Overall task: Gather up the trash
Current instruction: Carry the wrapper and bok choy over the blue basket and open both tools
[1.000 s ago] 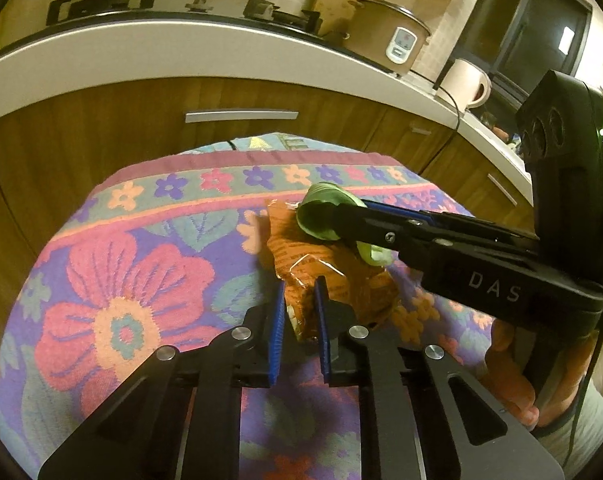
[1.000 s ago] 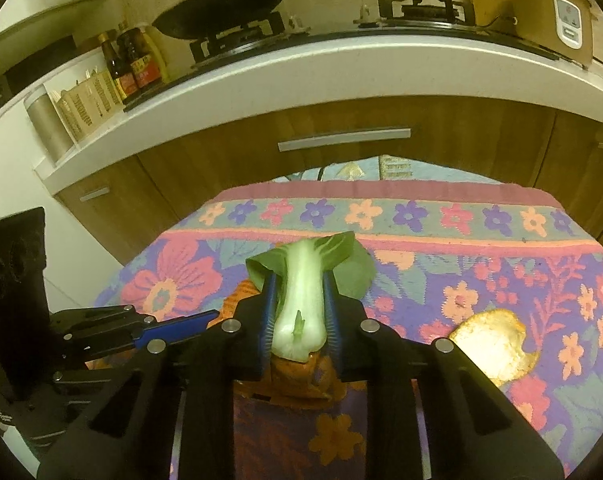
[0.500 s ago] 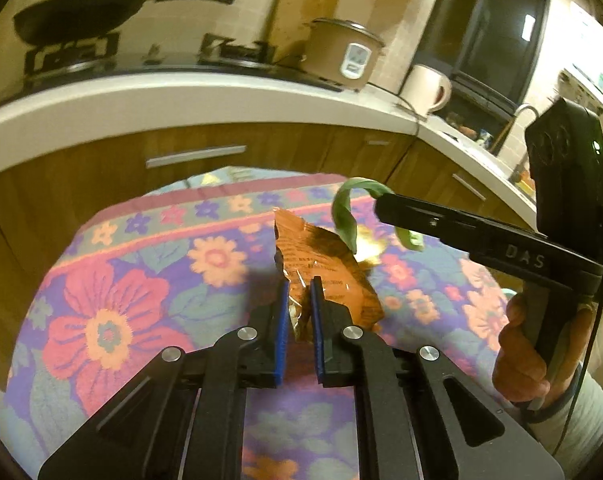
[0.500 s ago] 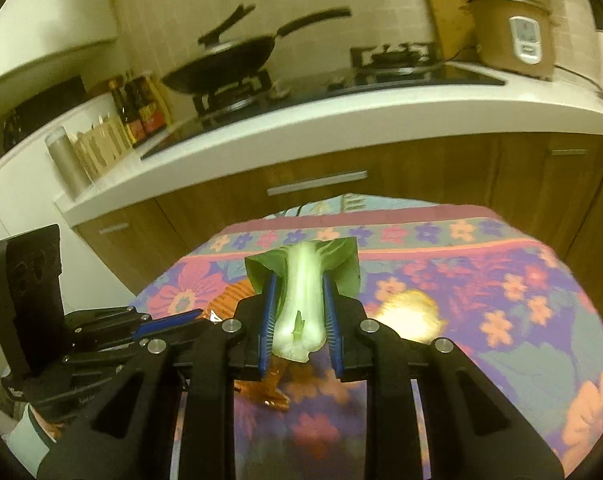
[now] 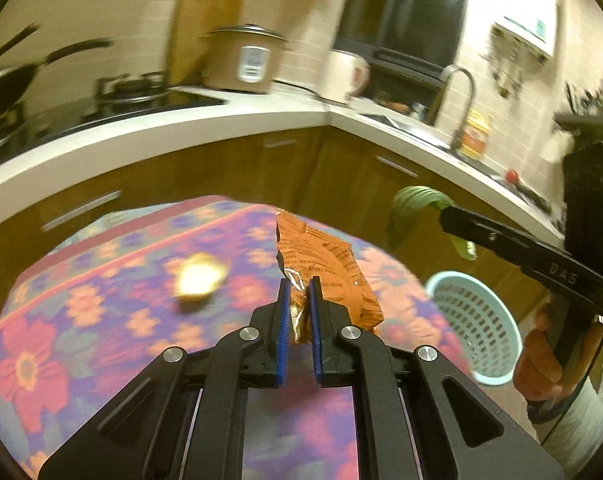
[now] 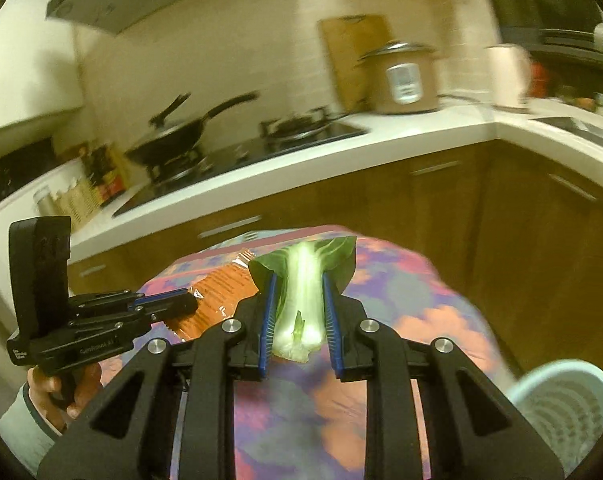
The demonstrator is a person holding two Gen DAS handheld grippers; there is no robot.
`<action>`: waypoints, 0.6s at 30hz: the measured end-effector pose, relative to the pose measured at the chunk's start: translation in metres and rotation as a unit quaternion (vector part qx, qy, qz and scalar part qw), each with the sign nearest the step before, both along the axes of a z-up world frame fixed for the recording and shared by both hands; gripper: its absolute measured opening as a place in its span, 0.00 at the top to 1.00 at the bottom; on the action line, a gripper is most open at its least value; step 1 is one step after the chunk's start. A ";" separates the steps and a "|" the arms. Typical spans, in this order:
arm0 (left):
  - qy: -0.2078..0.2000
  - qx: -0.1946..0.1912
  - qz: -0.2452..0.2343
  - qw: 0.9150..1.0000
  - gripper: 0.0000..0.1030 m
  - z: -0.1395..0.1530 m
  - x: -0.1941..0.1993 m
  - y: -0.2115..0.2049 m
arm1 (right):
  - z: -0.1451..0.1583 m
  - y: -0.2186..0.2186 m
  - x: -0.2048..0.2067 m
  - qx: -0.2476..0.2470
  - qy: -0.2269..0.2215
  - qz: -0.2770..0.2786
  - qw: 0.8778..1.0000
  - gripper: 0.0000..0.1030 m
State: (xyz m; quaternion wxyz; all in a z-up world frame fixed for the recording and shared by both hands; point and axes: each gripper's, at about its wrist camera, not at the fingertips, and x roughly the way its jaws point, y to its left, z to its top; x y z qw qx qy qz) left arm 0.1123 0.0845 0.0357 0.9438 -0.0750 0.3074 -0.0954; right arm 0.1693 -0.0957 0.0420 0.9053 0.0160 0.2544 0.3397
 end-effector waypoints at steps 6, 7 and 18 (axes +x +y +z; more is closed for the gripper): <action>0.007 0.007 -0.078 0.997 0.93 -0.006 0.028 -0.087 | -0.013 -0.108 -0.022 0.003 -0.009 -0.111 0.994 0.81; 0.009 0.004 -0.092 0.996 0.93 -0.009 0.032 -0.101 | -0.016 -0.121 -0.025 0.001 -0.008 -0.124 0.992 0.81; 0.018 0.011 -0.203 0.979 0.93 -0.041 0.051 -0.218 | -0.072 -0.219 -0.039 -0.046 0.038 -0.274 0.960 0.78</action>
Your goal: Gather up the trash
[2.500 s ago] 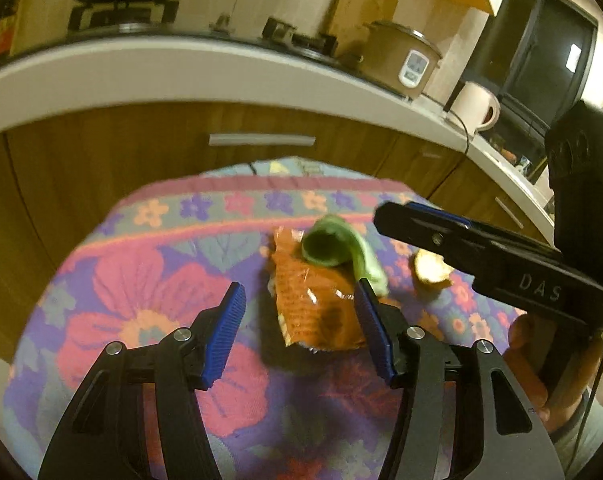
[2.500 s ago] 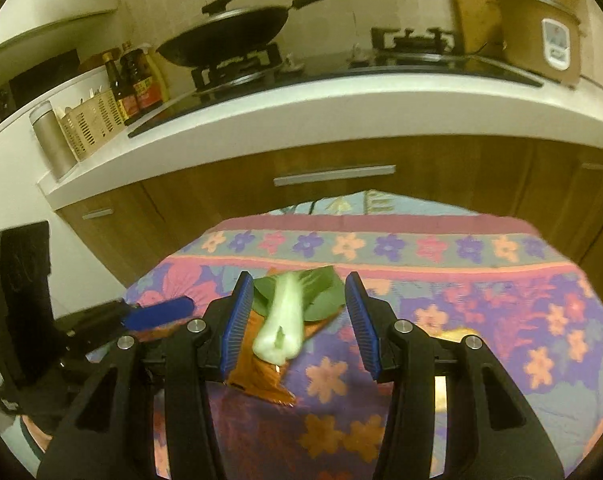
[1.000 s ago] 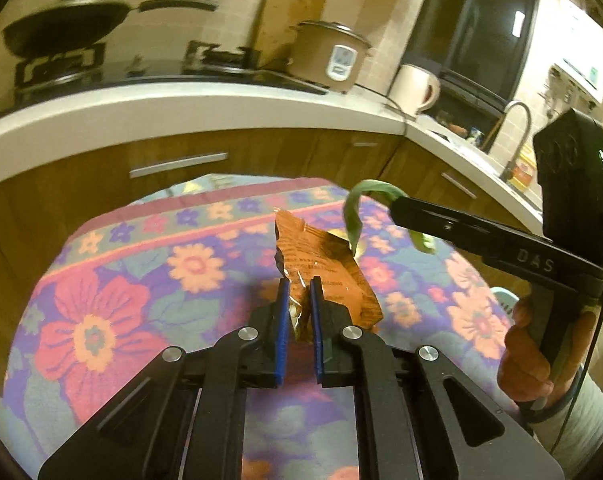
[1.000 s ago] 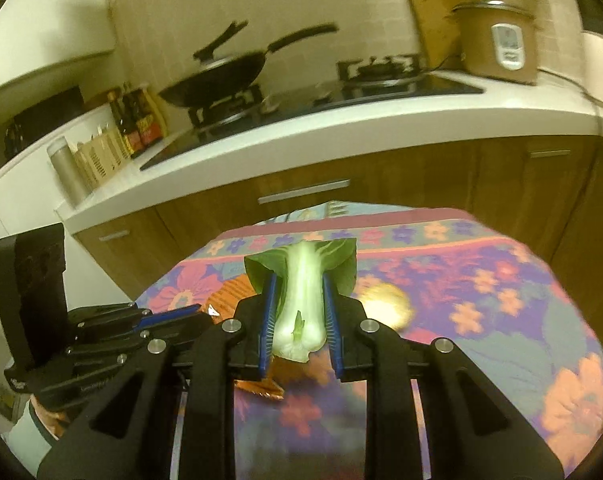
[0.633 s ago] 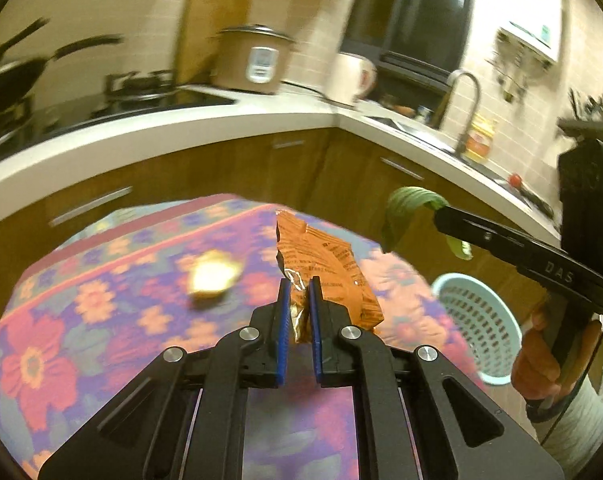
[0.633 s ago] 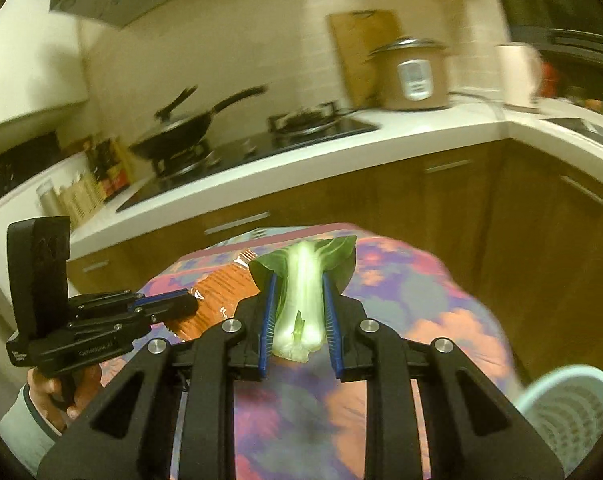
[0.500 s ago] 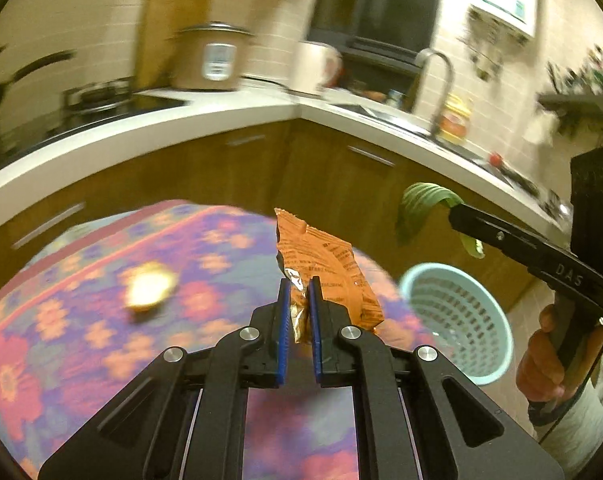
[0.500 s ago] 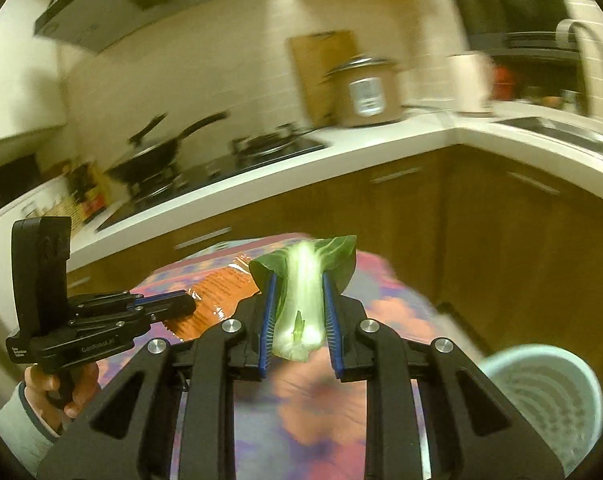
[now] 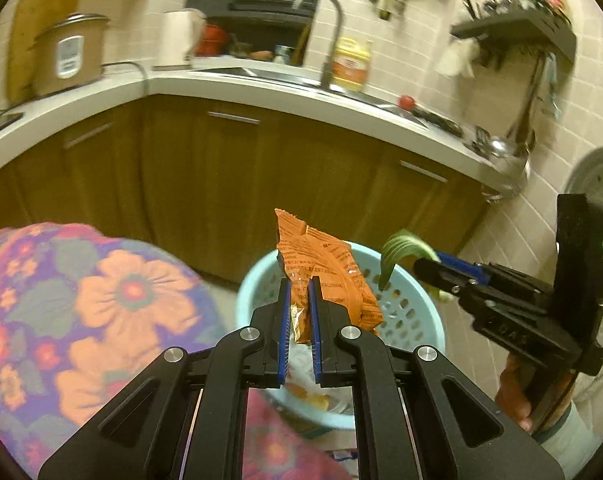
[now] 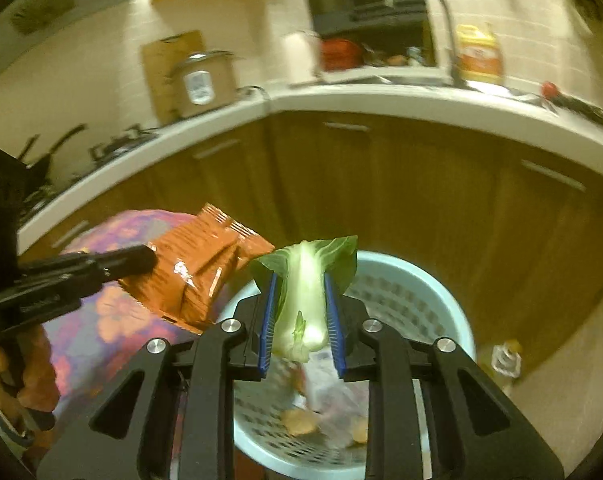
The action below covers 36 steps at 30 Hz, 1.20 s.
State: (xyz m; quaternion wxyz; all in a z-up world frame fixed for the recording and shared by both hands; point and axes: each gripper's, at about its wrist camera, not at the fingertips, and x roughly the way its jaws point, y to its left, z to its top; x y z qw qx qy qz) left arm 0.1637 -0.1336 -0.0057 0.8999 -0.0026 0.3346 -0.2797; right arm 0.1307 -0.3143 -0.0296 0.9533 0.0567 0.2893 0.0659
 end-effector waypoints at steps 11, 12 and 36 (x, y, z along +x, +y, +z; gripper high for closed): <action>-0.030 0.030 0.005 0.999 0.66 -0.002 -0.009 0.018 | -0.015 -0.002 -0.015 -0.002 0.012 -0.024 1.000 0.53; -0.035 0.031 0.013 0.999 0.61 0.000 -0.012 0.025 | -0.011 0.002 -0.020 -0.004 0.005 -0.021 1.000 0.53; -0.119 0.009 0.187 0.975 0.31 -0.002 -0.053 0.138 | 0.026 0.081 -0.058 -0.038 -0.080 -0.060 0.994 0.39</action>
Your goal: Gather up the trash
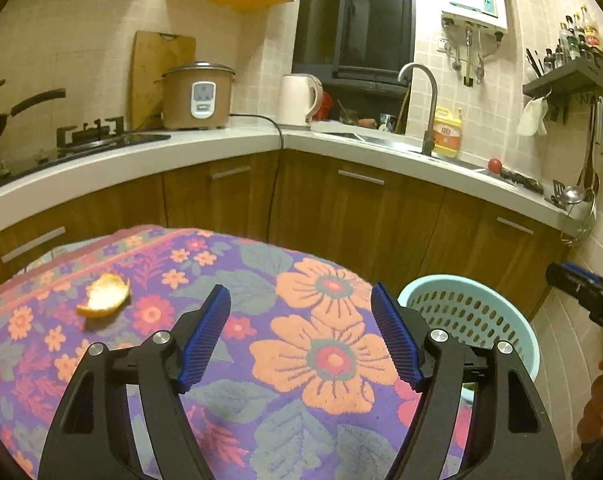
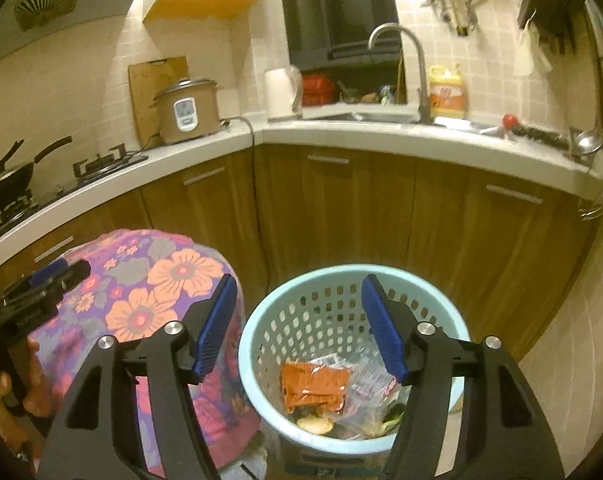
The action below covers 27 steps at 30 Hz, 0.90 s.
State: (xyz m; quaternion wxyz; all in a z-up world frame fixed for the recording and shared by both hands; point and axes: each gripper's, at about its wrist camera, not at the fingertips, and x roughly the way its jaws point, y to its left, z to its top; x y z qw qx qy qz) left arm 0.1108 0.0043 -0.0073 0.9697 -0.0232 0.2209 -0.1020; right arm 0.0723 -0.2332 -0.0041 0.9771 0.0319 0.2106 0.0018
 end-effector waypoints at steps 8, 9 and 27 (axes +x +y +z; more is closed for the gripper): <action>-0.007 -0.003 0.010 1.000 0.31 -0.001 -0.001 0.007 | -0.005 0.004 0.005 0.003 0.003 -0.005 1.000 0.38; -0.007 -0.003 0.009 1.000 0.31 -0.001 -0.001 0.007 | -0.006 0.004 0.005 0.003 0.004 -0.004 1.000 0.38; -0.010 0.023 0.023 0.999 0.30 -0.001 -0.003 0.002 | -0.006 0.007 0.002 -0.011 0.000 -0.012 1.000 0.38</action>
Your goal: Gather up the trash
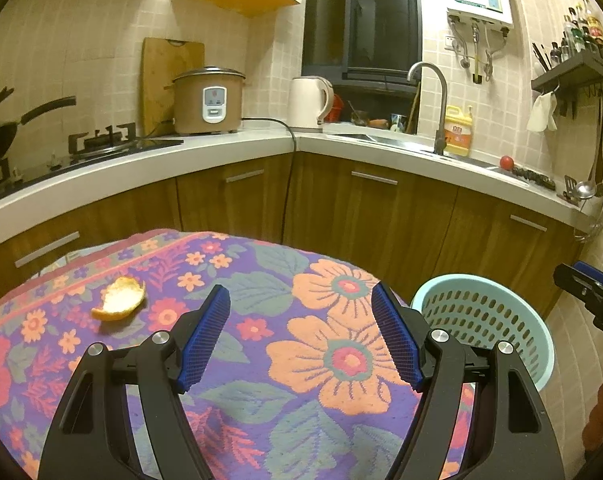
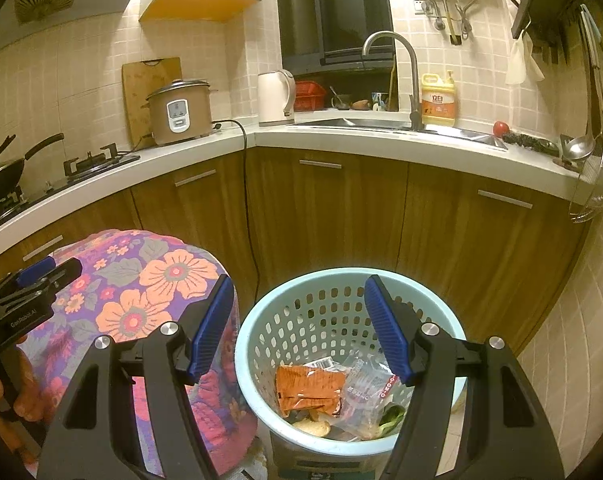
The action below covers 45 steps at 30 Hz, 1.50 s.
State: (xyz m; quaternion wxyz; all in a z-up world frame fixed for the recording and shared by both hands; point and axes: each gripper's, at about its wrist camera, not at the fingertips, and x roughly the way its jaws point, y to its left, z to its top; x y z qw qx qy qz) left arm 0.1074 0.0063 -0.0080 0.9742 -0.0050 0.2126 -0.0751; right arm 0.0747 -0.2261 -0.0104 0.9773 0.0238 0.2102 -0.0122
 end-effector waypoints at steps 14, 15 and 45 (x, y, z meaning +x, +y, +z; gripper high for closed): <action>-0.003 0.006 0.000 1.000 0.28 0.002 0.000 -0.001 | 0.000 0.001 0.000 -0.002 0.000 -0.002 1.000 0.38; -0.003 0.006 0.000 1.000 0.28 0.002 -0.001 -0.001 | 0.000 0.001 0.000 -0.002 0.000 -0.002 1.000 0.38; -0.003 0.006 0.000 1.000 0.26 0.003 -0.001 -0.002 | -0.002 0.002 0.001 -0.003 -0.004 -0.002 1.000 0.38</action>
